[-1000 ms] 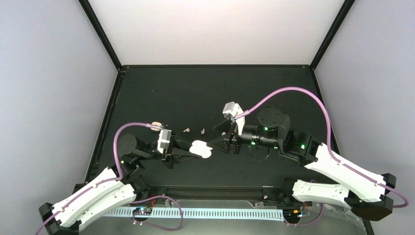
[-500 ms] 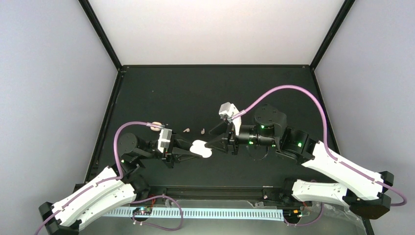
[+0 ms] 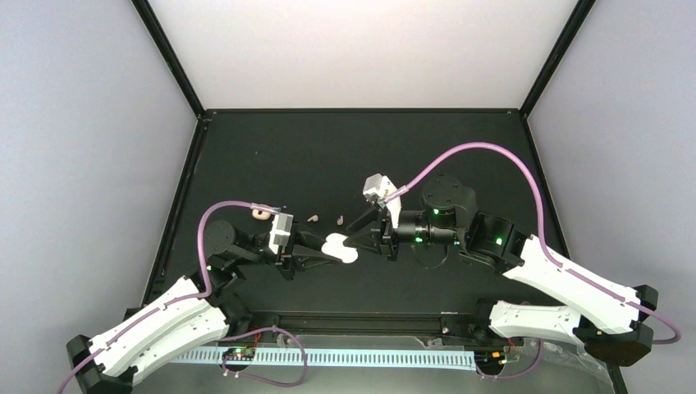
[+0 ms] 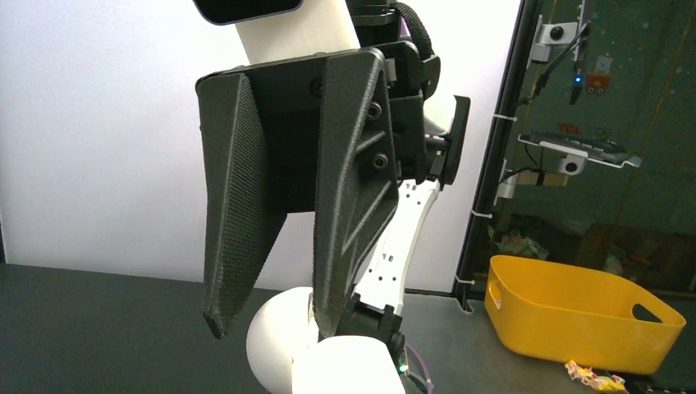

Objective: Insert the wireless bluetooth earbuds into the charging case
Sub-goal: Open the charging case.

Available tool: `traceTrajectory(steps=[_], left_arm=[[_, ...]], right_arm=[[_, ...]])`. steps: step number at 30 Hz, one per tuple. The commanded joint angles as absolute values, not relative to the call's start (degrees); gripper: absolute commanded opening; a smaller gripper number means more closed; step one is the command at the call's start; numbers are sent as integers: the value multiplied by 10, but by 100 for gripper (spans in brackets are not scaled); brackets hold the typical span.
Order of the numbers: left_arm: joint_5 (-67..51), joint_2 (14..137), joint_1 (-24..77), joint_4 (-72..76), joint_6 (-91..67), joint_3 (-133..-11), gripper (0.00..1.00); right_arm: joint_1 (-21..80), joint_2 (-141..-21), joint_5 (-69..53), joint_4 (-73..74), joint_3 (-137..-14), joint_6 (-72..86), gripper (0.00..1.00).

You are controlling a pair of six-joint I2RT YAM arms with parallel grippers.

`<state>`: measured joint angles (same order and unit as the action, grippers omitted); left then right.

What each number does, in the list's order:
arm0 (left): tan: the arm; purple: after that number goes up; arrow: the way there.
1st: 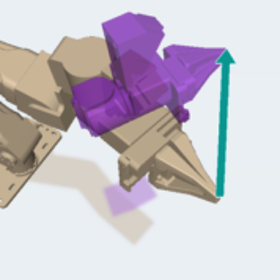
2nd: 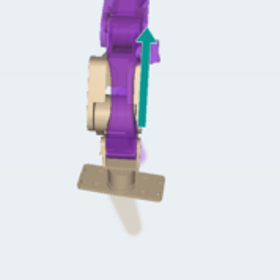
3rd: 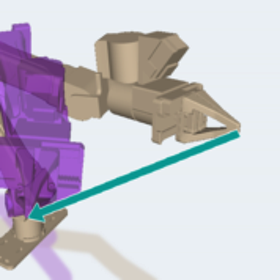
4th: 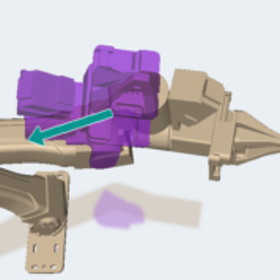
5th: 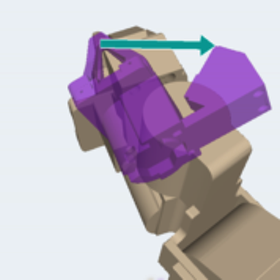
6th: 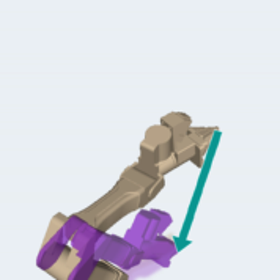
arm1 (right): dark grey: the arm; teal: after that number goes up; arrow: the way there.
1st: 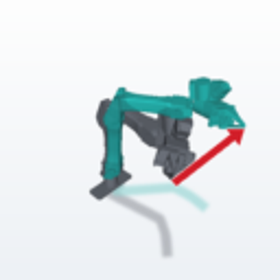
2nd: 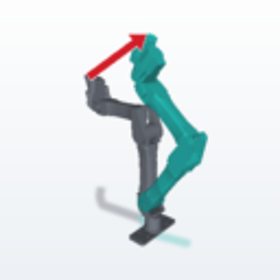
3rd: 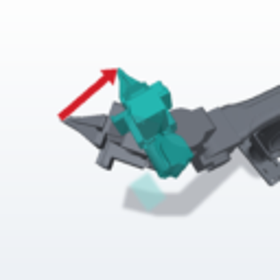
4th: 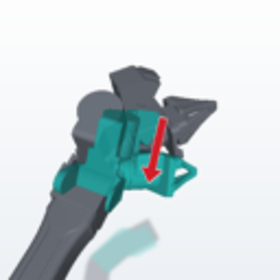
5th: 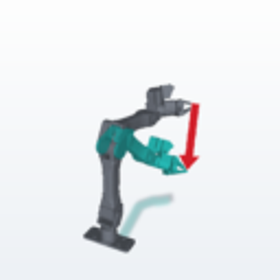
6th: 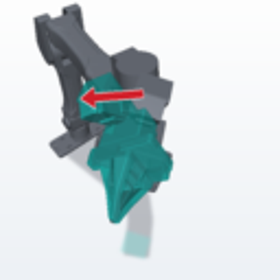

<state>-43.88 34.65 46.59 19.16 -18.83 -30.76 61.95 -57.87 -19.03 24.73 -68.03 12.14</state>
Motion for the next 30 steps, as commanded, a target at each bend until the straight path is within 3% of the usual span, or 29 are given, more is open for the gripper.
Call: traceTrajectory(steps=[1, 19, 30], left_arm=[[-437, 360, 468, 217, -182, -340, 2], [-425, 388, 468, 230, -203, -350, 5], [-416, 400, 468, 229, -211, -350, 25]], right_arm=[[618, -583, -209, 243, -695, 113, 28], [619, -573, -187, 250, -691, 89, 5], [627, -562, -160, 251, -689, 65, 1]])
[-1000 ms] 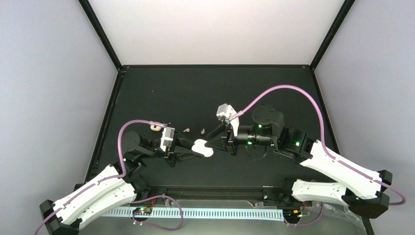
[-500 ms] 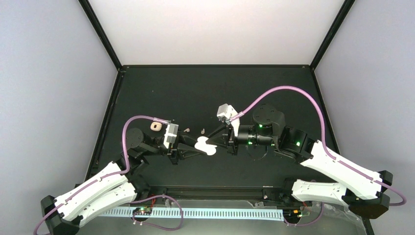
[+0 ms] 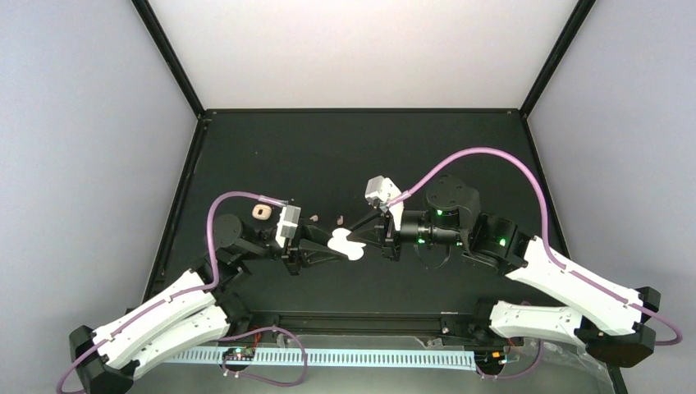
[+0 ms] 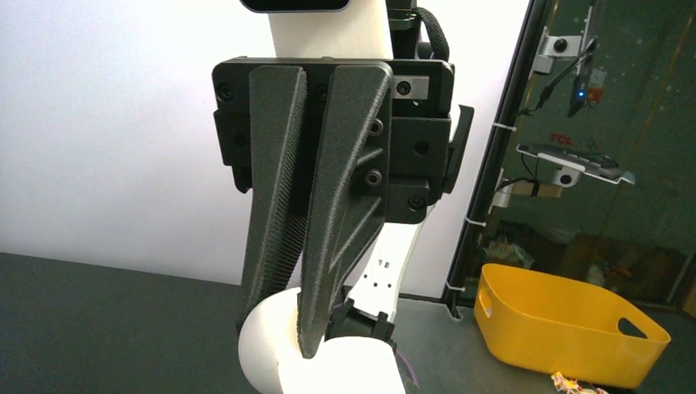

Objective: Insert the wireless bluetooth earbuds into the charging case
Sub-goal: Open the charging case.

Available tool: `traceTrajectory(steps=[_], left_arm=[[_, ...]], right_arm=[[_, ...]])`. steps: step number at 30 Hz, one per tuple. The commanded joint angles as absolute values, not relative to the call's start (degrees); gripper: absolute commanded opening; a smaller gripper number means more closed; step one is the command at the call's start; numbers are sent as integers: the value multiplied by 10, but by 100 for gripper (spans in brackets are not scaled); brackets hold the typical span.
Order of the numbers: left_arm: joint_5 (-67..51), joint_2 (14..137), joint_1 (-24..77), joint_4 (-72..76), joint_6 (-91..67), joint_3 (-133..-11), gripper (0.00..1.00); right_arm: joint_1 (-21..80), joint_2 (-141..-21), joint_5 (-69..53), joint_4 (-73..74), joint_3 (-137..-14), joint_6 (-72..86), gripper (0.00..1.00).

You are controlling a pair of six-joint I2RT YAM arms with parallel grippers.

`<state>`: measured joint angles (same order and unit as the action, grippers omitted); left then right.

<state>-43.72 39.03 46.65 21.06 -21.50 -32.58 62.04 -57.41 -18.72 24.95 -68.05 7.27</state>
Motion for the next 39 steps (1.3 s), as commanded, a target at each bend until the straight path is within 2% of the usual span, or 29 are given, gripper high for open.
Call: traceTrajectory(steps=[1, 13, 25, 39], left_arm=[[-416, 403, 468, 229, -212, -350, 27], [-416, 423, 468, 229, -229, -351, 39], [-415, 444, 468, 240, -257, -352, 38], [-402, 445, 468, 240, -277, -347, 47]], right_arm=[[628, -562, -155, 255, -691, 60, 1], [634, -566, -129, 269, -700, 30, 1], [635, -561, -102, 285, -704, 7, 1], [635, -556, -81, 296, -705, -5, 1]])
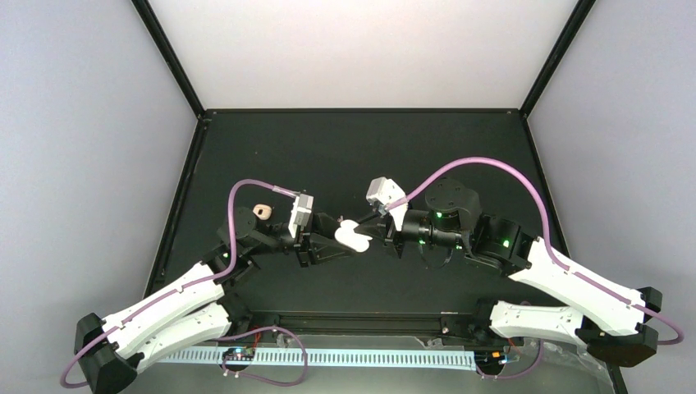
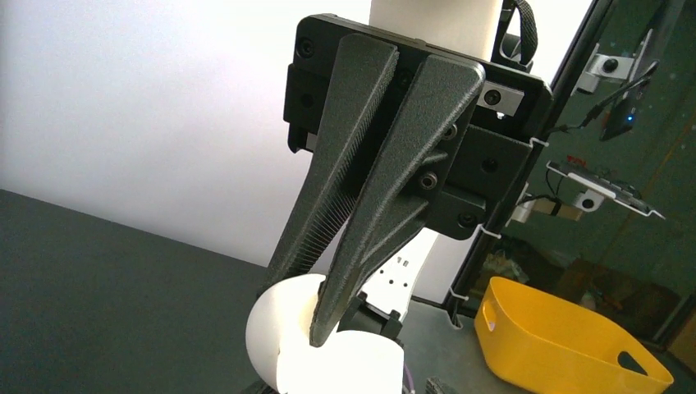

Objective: Insert the wireless bluetooth earbuds into the charging case
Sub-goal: Open the charging case.

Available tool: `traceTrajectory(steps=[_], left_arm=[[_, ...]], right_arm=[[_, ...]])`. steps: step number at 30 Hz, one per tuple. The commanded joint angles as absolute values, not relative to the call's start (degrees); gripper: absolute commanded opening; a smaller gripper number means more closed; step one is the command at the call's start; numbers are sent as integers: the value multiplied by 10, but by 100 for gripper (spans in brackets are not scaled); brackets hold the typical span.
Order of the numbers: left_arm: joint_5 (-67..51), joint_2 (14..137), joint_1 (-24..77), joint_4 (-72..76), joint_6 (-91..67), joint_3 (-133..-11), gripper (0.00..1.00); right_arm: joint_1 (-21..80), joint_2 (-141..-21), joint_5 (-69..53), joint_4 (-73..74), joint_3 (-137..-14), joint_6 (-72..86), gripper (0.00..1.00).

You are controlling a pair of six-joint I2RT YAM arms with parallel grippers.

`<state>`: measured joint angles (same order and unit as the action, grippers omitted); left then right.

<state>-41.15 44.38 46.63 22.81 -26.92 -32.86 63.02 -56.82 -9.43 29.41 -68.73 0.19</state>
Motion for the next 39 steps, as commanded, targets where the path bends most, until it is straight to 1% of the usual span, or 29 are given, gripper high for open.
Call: traceTrajectory(steps=[1, 7, 11, 14, 16, 19, 32, 36, 39], left_arm=[[-402, 445, 468, 240, -277, -346, 46], [-390, 443, 468, 233, -271, -346, 44], [-390, 442, 468, 234, -270, -345, 38], [-390, 440, 468, 236, -271, -345, 36], [-389, 439, 468, 238, -273, -345, 36], [-388, 436, 468, 244, -276, -345, 39], [-395, 436, 468, 264, -286, -345, 39], [-399, 437, 468, 264, -283, -346, 32], [-403, 437, 468, 265, -282, -344, 24]], right_arm=[[635, -556, -81, 296, -704, -5, 1], [635, -551, -80, 295, -703, -5, 1], [635, -551, -80, 295, -702, -4, 1], [635, -551, -80, 294, -701, -3, 1], [635, -552, -81, 294, -701, -3, 1], [634, -552, -82, 292, -700, -1, 1], [635, -557, -89, 289, -700, 1, 1], [635, -557, -88, 288, -701, 0, 1], [635, -556, -88, 288, -701, 1, 1]])
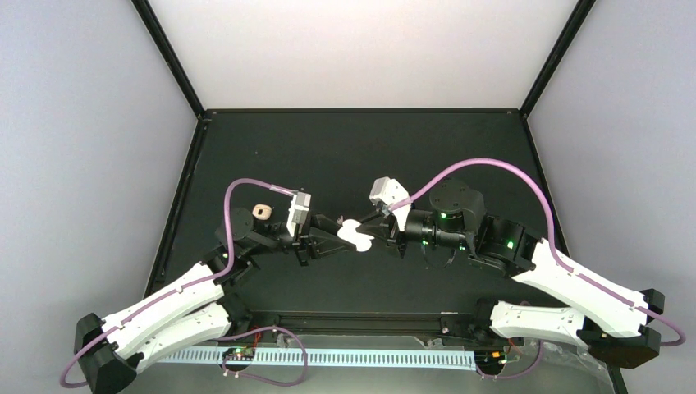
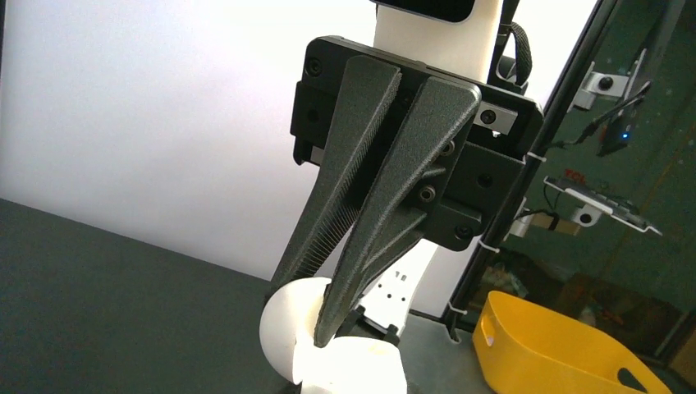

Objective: Insert the wireless bluetooth earbuds into the charging case
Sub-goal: Open the charging case.

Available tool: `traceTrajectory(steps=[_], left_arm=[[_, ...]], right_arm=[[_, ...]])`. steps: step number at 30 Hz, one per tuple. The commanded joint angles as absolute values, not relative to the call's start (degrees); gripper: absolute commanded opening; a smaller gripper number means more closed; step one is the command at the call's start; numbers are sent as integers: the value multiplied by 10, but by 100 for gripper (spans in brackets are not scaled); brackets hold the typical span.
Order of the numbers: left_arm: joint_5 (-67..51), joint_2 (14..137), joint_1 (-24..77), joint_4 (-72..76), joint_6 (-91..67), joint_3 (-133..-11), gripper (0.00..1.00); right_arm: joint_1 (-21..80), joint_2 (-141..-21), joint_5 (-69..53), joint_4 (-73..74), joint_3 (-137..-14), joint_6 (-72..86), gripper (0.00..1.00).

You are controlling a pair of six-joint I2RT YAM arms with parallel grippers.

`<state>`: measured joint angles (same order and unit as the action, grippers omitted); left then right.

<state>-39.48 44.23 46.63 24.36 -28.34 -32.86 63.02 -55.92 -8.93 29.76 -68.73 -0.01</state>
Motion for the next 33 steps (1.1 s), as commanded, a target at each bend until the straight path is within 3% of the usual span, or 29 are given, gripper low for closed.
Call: traceTrajectory(steps=[1, 10, 14, 18, 33], left_arm=[[-404, 437, 468, 265, -282, -343, 23], [-408, 438, 468, 271, -280, -339, 12], [-413, 439, 468, 279, -280, -331, 2], [-429, 442, 468, 298, -279, -323, 1], [-453, 397, 468, 333, -248, -298, 1]], right_arm=[[635, -556, -88, 288, -701, 0, 1], [635, -555, -90, 286, -702, 2, 1], [635, -552, -91, 283, -701, 3, 1], [635, -549, -95, 278, -701, 5, 2], [634, -547, -82, 271, -700, 19, 31]])
